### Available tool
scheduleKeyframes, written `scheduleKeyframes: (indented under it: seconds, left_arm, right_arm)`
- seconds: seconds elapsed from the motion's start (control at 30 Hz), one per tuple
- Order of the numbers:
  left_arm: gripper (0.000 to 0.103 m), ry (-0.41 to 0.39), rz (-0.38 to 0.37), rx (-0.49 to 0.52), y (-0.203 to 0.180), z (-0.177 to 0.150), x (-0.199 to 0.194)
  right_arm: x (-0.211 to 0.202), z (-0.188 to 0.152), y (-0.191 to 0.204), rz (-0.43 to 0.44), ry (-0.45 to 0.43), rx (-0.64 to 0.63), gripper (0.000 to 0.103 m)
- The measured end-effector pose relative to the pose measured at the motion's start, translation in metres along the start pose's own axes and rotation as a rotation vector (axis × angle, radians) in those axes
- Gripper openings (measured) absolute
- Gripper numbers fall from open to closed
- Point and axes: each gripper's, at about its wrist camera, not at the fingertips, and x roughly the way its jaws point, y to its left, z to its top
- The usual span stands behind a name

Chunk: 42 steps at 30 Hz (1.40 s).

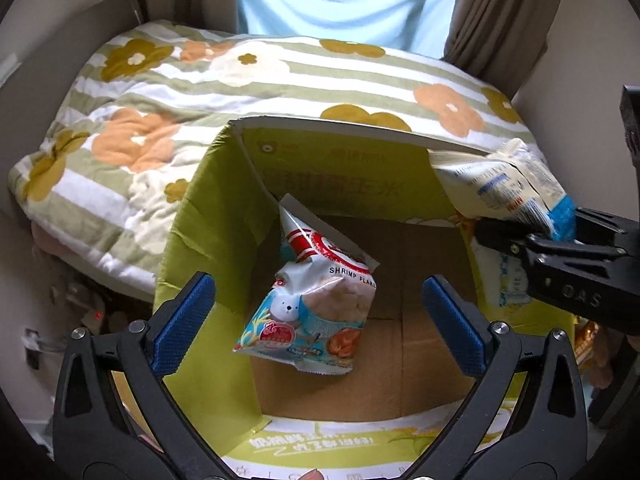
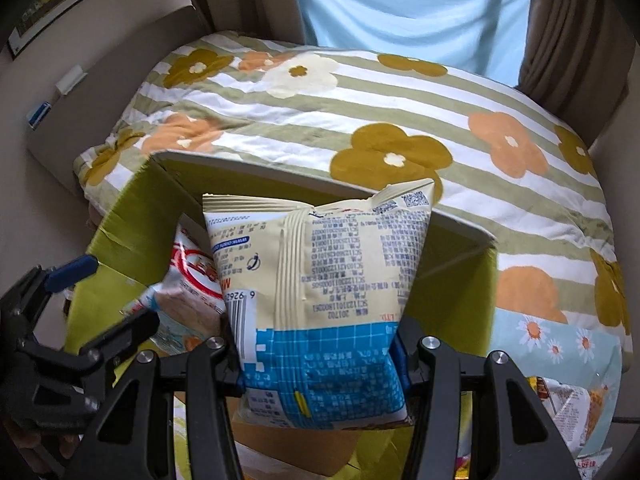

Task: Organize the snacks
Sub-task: 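Carry both bags over the yellow box and open both tools to drop them, then move both tools back over the snack pile on the table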

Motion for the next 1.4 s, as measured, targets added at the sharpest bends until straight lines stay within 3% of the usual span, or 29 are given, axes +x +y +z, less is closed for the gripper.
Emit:
scheduleKeyframes:
  seconds: [0.07,0.13,0.17,0.2,0.53,0.97,1.4]
  left_arm:
    - [0.103,-0.006,0.000,-0.002,0.001,-0.003,-0.004]
    - [0.103,-0.010,0.008,-0.001,0.001,-0.007,-0.008]
    - [0.103,-0.011,0.007,-0.003,0.002,-0.008,-0.009]
    - [0.103,-0.013,0.006,-0.007,0.002,-0.010,-0.011]
    - [0.103,-0.041,-0.006,-0.036,0.013,-0.024,-0.033]
    - [0.103,-0.140,-0.008,-0.024,0.036,-0.006,-0.092]
    - [0.103,-0.155,-0.121,0.076,-0.016,-0.020,-0.118]
  right_arm:
    - [0.000,0.003,0.004,-0.008,-0.020,-0.012,0.051]
    - [0.003,0.005,0.006,-0.026,-0.013,-0.016,0.077]
    - [0.003,0.005,0.007,-0.025,-0.020,-0.014,0.095]
    - [0.002,0.004,0.007,-0.018,-0.029,-0.018,0.098]
    - [-0.026,-0.018,0.013,0.009,-0.067,-0.045,0.098]
    - [-0.071,-0.036,0.016,0.018,-0.128,0.002,0.098]
    - [-0.128,-0.076,-0.005,-0.061,-0.194,0.114,0.098]
